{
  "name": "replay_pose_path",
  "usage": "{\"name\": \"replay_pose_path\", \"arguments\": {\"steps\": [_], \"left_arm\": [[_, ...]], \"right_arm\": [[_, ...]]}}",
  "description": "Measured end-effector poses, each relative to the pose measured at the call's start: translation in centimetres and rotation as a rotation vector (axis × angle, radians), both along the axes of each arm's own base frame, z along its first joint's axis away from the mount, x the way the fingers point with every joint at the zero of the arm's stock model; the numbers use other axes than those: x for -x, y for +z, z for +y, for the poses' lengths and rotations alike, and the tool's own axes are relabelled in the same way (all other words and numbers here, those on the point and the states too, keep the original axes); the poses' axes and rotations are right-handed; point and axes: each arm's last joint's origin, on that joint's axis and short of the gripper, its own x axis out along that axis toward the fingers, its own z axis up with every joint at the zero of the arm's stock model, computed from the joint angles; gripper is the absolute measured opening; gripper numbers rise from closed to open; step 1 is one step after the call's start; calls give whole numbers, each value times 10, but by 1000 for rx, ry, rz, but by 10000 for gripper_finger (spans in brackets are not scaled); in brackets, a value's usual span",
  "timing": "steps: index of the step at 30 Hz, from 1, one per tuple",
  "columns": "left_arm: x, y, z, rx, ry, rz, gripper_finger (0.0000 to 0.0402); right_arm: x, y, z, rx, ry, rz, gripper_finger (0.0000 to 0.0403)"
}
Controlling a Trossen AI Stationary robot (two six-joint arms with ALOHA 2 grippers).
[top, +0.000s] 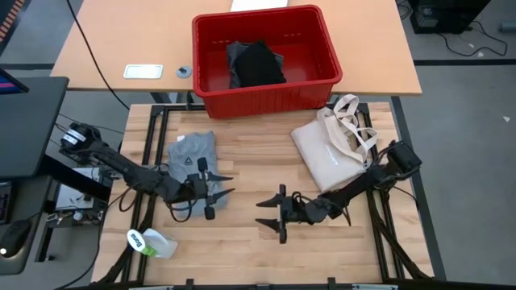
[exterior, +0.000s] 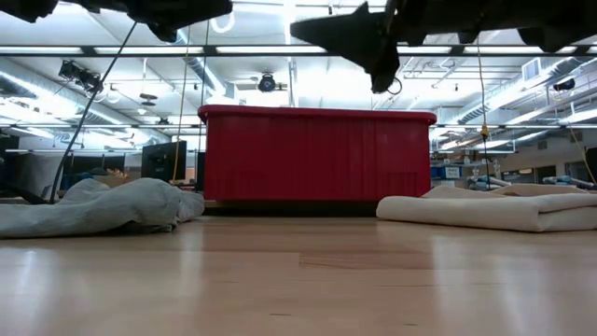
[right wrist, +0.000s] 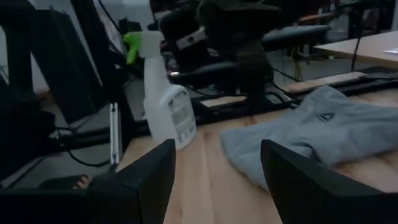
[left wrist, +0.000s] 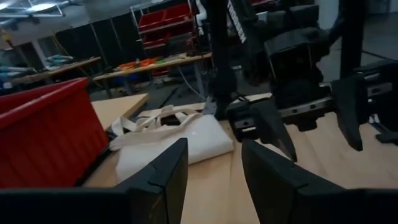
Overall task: Fold Laundry from Bin
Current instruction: Fold the black shirt
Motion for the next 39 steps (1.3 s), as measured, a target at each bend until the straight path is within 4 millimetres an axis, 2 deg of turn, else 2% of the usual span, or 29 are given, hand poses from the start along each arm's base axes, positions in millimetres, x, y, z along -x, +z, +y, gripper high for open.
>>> {"name": "replay_pose_path", "arguments": {"steps": [7,13,15,20,26,32,36,39], "left_arm": [[-3,-5,7,32,36,41,155],[-6,-7,16,33,74,49,155],[-7,-9,20,13,91,73,155],[-7,-20,29,-39,131,192,155],[-9,-23,36,-46,165,218,155],[-10,-22,43,-65,192,224,155],[-12,-22,55,-55,243,221,155],[-14,-23,65,-22,294,217,155]], "right_arm": [[-2,-5,-3,45,-14,45,242],[-9,-9,-26,71,-80,121,242],[-12,0,-47,37,-102,136,242],[-16,39,-117,-3,-119,183,242],[-17,96,-177,90,-129,164,242],[-21,152,-232,187,-177,306,242],[-20,181,-275,255,-266,349,242],[-16,195,-313,284,-347,352,242]]}}
